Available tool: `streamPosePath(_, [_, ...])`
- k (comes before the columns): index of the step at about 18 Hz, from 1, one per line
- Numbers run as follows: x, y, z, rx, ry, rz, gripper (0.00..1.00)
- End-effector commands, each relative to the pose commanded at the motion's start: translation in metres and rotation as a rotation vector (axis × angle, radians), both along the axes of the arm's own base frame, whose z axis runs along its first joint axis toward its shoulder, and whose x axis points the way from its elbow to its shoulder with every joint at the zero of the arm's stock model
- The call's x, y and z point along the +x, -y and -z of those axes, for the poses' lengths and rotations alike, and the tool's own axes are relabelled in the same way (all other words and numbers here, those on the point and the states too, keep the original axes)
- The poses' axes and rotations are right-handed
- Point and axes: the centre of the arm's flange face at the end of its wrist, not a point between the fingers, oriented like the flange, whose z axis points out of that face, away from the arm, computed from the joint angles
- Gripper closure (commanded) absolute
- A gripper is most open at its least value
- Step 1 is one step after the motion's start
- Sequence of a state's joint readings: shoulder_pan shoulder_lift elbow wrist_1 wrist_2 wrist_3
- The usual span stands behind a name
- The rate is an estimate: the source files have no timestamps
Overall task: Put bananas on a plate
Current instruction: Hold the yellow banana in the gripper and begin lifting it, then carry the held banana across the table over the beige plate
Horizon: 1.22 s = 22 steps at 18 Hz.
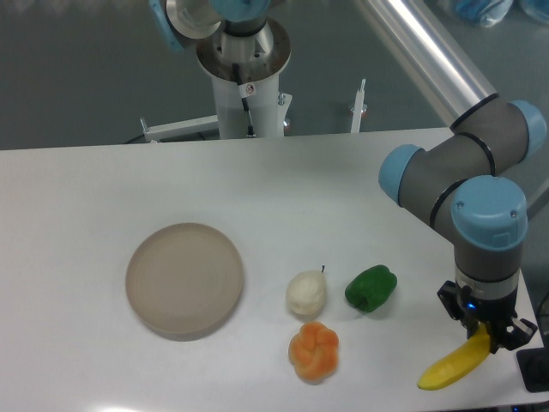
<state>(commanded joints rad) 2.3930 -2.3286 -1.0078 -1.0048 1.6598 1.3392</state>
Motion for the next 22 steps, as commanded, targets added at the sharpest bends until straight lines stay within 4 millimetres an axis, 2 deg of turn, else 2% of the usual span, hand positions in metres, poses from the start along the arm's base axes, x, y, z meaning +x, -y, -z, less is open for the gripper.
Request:
streamPosePath(7, [0.006,0.002,-0.003,0.004,0.014,-0.017,0.79])
streamPosePath(11, [0.025,0.009,-0.01,-0.005,0.047,-0.013,0.79])
streamPosePath(12, [0.035,0.015,-0.015,-0.005,0.054,-0.02,0.79])
streamPosePath(19, [0.119,0.018,-0.033,-0.007,0.165,-0.112,0.79])
streamPosePath(21, [0.152,0.016,-0.038,-0.014,0.215,-0.113,0.79])
streamPosePath(22, [0.177,0.02,-0.04,-0.004,0.247,-0.134,0.79])
